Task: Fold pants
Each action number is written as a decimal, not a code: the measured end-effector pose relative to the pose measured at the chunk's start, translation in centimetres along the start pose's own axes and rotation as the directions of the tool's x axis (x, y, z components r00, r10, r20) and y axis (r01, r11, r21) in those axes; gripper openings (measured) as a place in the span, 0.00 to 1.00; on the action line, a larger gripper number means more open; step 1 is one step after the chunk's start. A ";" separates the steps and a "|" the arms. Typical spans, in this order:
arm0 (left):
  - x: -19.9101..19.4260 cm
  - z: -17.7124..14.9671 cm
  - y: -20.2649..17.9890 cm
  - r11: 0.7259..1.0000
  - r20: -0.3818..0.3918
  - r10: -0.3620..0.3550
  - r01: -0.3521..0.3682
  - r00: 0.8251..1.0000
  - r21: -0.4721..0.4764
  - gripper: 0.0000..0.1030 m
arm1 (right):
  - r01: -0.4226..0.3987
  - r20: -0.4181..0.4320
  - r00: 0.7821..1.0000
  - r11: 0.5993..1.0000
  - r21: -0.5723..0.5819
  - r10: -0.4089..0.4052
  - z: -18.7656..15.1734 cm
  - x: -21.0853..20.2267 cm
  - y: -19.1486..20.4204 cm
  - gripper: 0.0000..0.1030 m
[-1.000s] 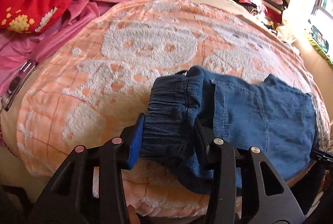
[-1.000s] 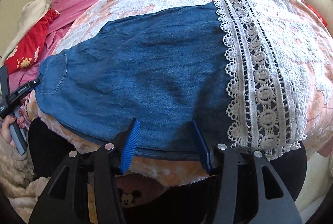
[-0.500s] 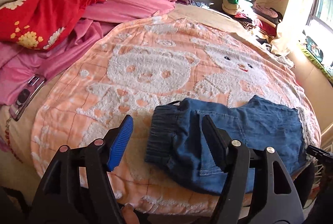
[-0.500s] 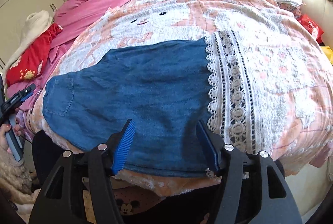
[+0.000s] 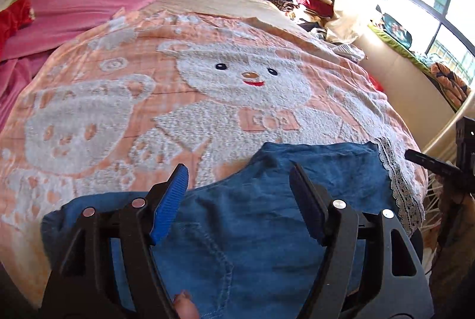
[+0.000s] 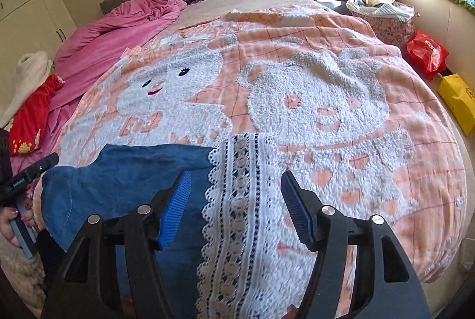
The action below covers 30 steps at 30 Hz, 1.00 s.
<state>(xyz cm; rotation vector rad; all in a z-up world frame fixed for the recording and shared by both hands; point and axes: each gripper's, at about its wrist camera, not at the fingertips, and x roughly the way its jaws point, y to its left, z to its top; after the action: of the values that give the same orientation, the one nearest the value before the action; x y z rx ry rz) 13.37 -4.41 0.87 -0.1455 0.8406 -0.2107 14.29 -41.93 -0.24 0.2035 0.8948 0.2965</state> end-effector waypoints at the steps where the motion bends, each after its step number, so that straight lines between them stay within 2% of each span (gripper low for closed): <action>1: 0.9 0.2 -0.5 1.000 -0.017 -0.002 0.002 1.000 0.010 0.62 | 0.000 -0.014 1.000 1.000 0.013 0.000 0.4 0.8 -0.6 0.60; 5: 4.0 1.0 -1.6 0.999 -0.071 -0.035 0.037 0.997 0.025 0.61 | -0.042 -0.061 0.997 0.998 0.048 0.045 1.5 3.5 -2.0 0.60; 9: 6.6 1.3 -1.7 0.999 -0.115 -0.031 0.035 0.993 0.034 0.55 | -0.080 -0.105 0.991 0.994 0.076 0.088 2.1 5.7 -2.7 0.60; 14: 8.9 1.4 -0.9 0.999 -0.159 -0.039 0.041 0.987 0.008 0.55 | -0.116 -0.130 0.984 0.991 0.073 0.125 2.1 7.3 -2.8 0.59; 16: 9.8 1.2 -0.7 0.998 -0.174 -0.057 0.056 0.983 -0.009 0.55 | -0.168 -0.133 0.975 0.984 0.063 0.176 2.0 7.3 -2.5 0.49; 17: 10.2 1.1 -0.7 0.998 -0.181 -0.069 0.066 0.981 -0.020 0.55 | -0.191 -0.135 0.971 0.980 0.055 0.197 1.9 7.2 -2.2 0.48; 21: 10.4 1.0 -0.7 0.993 -0.168 -0.115 0.108 0.979 -0.052 0.55 | -0.222 -0.122 0.967 0.975 0.022 0.223 1.4 6.6 -1.5 0.32; 22: 10.3 1.0 -0.7 0.990 -0.170 -0.135 0.126 0.976 -0.064 0.52 | -0.233 -0.112 0.966 0.972 0.015 0.233 1.4 6.3 -1.4 0.29; 24: 10.2 1.0 -0.9 0.985 -0.172 -0.165 0.154 0.971 -0.077 0.19 | -0.245 -0.084 0.966 0.970 -0.007 0.243 1.3 5.5 -1.0 0.27; 26: 9.7 1.1 -1.5 0.988 -0.162 -0.152 0.144 0.975 -0.061 0.10 | -0.250 -0.059 0.967 0.968 -0.036 0.247 1.5 4.5 -0.5 0.26; 30: 7.4 2.1 -3.0 0.998 -0.043 -0.055 0.056 0.998 0.037 0.07 | -0.232 -0.003 0.972 0.966 -0.114 0.234 2.9 2.2 0.8 0.25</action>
<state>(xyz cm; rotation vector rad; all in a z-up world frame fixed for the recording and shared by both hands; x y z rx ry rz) 19.36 -8.99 -2.47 -0.1293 0.8745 -0.2823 17.75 -40.60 0.12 0.2052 0.8415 0.5635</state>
